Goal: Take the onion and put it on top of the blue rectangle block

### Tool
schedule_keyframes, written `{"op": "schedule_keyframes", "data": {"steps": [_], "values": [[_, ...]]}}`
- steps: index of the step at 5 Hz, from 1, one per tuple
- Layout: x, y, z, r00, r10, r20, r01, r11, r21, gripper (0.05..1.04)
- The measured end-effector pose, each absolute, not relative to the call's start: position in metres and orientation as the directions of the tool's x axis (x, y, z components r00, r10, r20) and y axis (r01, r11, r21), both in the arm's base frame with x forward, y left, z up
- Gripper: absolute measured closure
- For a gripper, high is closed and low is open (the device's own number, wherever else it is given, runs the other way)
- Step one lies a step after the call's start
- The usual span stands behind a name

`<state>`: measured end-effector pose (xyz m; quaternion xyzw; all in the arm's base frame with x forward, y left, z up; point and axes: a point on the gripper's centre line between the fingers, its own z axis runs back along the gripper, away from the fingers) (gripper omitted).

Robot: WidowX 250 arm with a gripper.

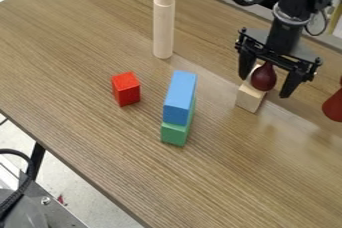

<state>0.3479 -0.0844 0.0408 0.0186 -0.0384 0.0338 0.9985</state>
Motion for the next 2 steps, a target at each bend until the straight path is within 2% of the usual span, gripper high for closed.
{"op": "schedule_keyframes", "data": {"steps": [1,2], "values": [[0.3481,-0.0855,0.0408,0.994,0.070,0.079,-0.073,0.997,0.027,0.124],[0.3478,-0.0852,0.0392,0.992,0.091,0.083,-0.093,0.995,0.023,0.391]]}}
